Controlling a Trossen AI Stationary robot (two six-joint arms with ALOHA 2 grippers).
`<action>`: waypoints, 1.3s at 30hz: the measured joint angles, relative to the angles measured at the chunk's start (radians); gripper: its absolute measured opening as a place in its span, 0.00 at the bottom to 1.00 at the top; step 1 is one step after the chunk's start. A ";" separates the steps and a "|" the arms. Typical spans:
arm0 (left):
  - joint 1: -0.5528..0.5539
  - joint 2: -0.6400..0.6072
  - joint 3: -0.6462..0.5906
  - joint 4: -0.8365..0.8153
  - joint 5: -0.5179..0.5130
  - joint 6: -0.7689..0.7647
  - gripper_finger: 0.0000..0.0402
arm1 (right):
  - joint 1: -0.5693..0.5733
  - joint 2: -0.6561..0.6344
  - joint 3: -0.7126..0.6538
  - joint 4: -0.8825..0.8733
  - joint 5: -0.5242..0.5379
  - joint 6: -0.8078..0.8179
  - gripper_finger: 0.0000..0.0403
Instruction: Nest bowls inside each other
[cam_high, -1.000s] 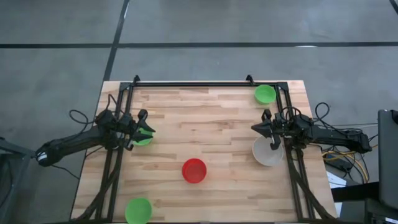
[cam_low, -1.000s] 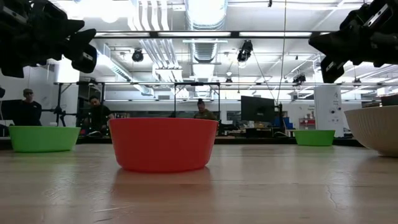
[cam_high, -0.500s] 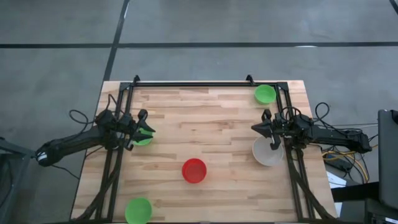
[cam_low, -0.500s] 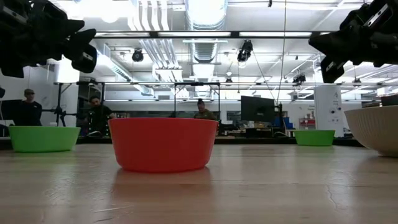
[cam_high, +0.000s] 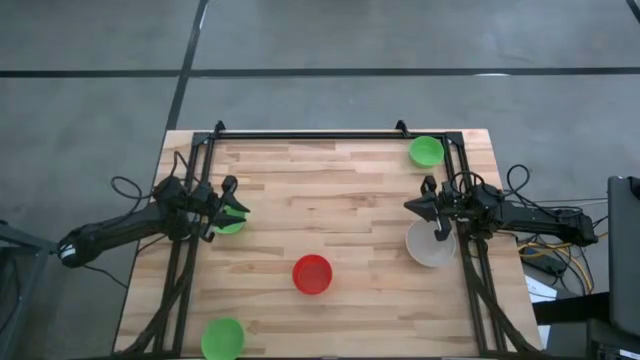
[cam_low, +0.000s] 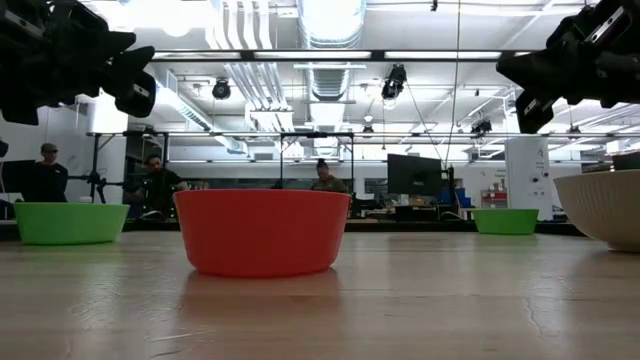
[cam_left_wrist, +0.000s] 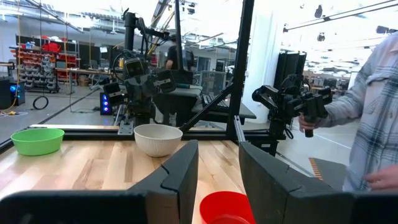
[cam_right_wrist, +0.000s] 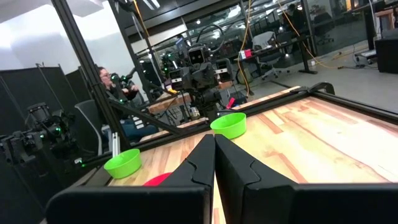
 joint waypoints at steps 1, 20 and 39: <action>0.000 0.000 0.000 0.000 0.000 0.000 0.30 | 0.000 0.000 0.000 0.000 0.000 0.001 0.02; 0.000 0.000 0.000 0.000 0.000 0.000 0.30 | 0.000 0.000 0.011 0.179 -0.001 0.228 0.02; 0.001 0.000 0.000 0.000 0.000 0.000 0.30 | -0.001 0.043 0.550 -0.437 0.003 0.204 0.02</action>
